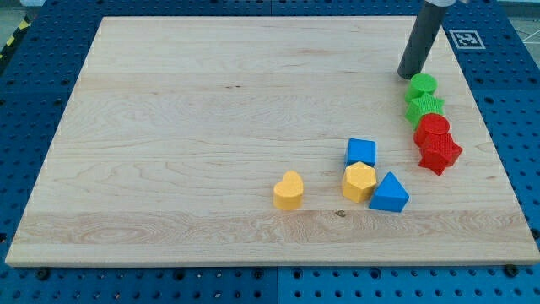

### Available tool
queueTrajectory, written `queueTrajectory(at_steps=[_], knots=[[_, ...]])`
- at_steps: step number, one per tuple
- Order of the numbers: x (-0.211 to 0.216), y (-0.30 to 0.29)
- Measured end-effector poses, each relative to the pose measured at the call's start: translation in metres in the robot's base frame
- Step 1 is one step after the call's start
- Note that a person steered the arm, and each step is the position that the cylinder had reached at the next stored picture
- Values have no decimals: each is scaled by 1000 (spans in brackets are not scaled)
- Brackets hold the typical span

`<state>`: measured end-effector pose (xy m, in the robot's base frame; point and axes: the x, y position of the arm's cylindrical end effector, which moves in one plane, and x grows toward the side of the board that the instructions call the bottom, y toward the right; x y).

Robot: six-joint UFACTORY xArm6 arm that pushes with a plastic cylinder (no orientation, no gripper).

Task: Move your arm towards bottom center

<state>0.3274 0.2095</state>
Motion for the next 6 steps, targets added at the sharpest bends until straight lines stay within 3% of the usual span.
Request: queueTrajectory(at_steps=[2, 3, 6], knots=[[-10, -22], [-9, -63], [34, -113]])
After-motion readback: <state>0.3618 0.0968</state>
